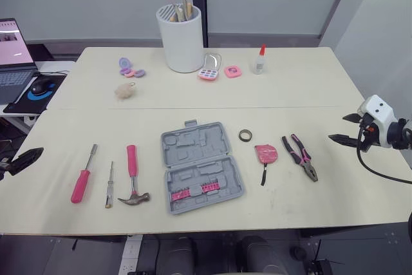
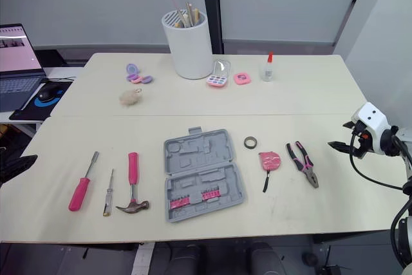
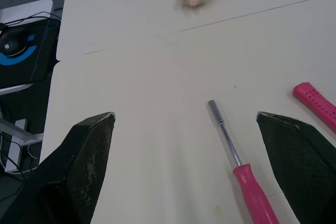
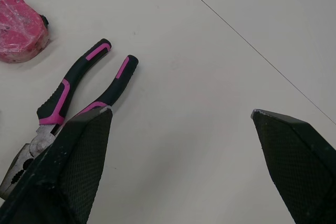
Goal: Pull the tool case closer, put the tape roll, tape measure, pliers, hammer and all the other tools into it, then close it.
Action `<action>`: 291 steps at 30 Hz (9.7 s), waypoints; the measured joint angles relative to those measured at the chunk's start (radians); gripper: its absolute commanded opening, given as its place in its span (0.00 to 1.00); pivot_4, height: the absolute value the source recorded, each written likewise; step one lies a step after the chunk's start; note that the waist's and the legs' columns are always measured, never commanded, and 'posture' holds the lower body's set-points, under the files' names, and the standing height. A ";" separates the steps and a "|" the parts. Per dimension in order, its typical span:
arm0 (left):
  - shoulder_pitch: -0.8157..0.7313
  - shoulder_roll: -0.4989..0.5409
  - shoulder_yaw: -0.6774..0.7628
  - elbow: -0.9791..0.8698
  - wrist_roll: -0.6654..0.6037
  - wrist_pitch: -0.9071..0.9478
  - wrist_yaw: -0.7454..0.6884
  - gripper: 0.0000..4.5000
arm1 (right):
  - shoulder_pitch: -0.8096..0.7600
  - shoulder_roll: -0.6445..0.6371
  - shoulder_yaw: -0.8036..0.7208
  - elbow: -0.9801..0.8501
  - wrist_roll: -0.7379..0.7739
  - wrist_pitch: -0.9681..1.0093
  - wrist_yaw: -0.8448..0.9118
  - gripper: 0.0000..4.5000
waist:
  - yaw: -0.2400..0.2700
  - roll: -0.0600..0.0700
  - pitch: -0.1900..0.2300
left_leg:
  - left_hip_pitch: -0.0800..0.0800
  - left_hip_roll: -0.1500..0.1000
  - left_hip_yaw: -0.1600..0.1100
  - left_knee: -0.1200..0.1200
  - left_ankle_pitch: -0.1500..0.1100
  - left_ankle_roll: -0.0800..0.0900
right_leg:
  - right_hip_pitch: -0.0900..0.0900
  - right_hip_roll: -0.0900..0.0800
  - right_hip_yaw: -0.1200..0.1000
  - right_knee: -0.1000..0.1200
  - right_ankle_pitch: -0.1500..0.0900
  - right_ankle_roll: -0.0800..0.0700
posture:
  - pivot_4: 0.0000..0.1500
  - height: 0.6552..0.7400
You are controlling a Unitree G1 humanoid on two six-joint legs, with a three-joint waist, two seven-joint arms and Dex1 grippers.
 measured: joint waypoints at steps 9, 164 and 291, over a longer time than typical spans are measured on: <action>0.007 0.000 0.000 -0.001 -0.001 0.001 0.003 1.00 | -0.019 0.000 0.000 0.010 -0.001 -0.004 0.001 1.00 | 0.000 0.000 0.000 | 0.000 0.000 0.000 0.000 0.000 0.000 | 0.000 0.000 0.000 0.000 0.000 0.000 | 1.00 1.00; -0.120 -0.297 -0.904 -0.664 0.354 0.222 -0.151 0.00 | 0.359 0.419 0.462 -0.904 -0.350 0.348 -0.008 0.00 | 0.019 -0.002 -0.002 | -0.002 -0.001 -0.005 0.002 0.000 0.000 | 0.001 0.007 -0.001 0.000 0.000 0.001 | 1.00 1.00; -0.112 -0.204 -0.312 -0.893 -0.298 0.439 -0.011 1.00 | 0.157 0.155 0.136 -0.704 0.053 0.260 -0.095 0.99 | 0.017 -0.003 0.000 | -0.002 0.001 -0.003 0.002 0.000 0.000 | 0.000 0.005 0.001 0.000 0.000 0.000 | 1.00 1.00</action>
